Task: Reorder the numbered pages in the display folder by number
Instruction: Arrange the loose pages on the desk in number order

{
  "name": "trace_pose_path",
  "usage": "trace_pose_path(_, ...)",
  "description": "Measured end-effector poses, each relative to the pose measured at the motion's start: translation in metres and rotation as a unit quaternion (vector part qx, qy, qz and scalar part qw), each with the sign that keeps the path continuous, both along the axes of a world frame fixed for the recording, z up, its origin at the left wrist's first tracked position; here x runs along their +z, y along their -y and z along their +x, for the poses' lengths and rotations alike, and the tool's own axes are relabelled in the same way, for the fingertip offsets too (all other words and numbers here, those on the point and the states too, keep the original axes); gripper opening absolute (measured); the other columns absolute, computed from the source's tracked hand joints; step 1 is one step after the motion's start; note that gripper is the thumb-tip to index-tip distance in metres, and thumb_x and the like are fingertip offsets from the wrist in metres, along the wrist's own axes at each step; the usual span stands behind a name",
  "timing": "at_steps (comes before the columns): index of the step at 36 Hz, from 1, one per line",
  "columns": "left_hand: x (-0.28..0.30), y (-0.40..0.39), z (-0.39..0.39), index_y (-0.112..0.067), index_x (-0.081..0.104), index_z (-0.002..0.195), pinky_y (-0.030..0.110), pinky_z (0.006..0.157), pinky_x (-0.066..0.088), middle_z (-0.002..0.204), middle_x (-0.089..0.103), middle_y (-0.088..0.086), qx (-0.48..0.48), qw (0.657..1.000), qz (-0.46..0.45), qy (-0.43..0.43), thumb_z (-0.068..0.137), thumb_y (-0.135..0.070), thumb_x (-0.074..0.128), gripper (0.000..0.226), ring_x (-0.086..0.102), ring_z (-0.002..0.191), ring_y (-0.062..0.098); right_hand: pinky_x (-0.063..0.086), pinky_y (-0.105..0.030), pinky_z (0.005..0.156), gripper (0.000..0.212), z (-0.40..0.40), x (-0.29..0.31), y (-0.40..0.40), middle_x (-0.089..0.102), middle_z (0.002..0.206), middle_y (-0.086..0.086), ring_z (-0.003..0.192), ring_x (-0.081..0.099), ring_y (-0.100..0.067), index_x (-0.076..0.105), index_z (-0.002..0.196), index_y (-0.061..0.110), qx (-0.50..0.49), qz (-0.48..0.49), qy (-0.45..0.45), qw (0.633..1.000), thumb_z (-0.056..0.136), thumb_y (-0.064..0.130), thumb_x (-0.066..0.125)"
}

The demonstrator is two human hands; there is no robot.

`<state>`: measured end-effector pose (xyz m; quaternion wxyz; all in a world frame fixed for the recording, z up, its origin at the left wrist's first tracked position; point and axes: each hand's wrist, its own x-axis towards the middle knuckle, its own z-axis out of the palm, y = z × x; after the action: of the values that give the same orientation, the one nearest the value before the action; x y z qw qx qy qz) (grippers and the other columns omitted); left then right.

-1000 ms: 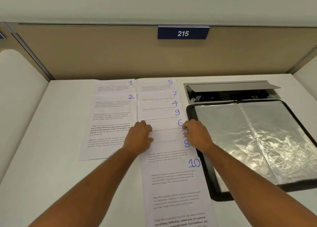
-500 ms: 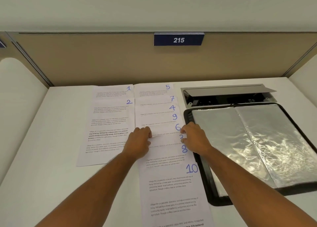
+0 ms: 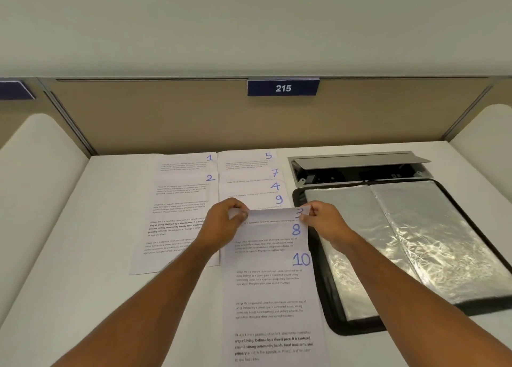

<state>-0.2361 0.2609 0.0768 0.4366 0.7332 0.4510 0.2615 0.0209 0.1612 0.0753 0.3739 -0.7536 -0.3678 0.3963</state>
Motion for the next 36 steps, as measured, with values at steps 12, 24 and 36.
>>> trace_pose_path(12, 0.023, 0.019, -0.013, -0.028, 0.058, 0.126, 0.041, 0.090, 0.060, 0.121, 0.068, -0.009, -0.007, 0.995, -0.087, 0.052, 0.093, -0.031, 0.072, 0.036, 0.068, 0.106, 0.017, 0.057, -0.020, 0.067, 0.004, -0.004, 0.043, 0.016, 0.074, 0.099, -0.005, 0.090, 0.073, -0.016, 0.063, 0.097, 0.010, -0.053, 0.100, -0.030, 0.993, 0.100, 0.013, 0.064)
trace_pose_path(24, 0.049, 0.023, -0.028, -0.022, 0.065, 0.128, 0.049, 0.096, 0.057, 0.121, 0.071, -0.006, -0.001, 0.997, -0.069, 0.032, 0.098, -0.025, 0.067, 0.031, 0.068, 0.108, 0.022, 0.056, -0.025, 0.077, 0.012, -0.013, 0.114, 0.003, 0.076, 0.087, 0.004, 0.086, 0.068, -0.011, 0.067, 0.093, 0.014, -0.098, 0.259, -0.060, 0.959, 0.099, 0.004, 0.063)
trace_pose_path(36, 0.101, -0.001, -0.030, -0.017, 0.070, 0.118, 0.036, 0.079, 0.062, 0.107, 0.077, -0.004, 0.090, 0.969, -0.085, 0.213, 0.099, -0.017, 0.066, 0.019, 0.075, 0.094, 0.017, 0.054, -0.025, 0.071, 0.010, -0.026, 0.126, -0.012, 0.076, 0.098, -0.005, 0.088, 0.070, -0.015, 0.068, 0.106, 0.014, -0.060, 0.161, -0.020, 0.985, 0.097, 0.010, 0.068)
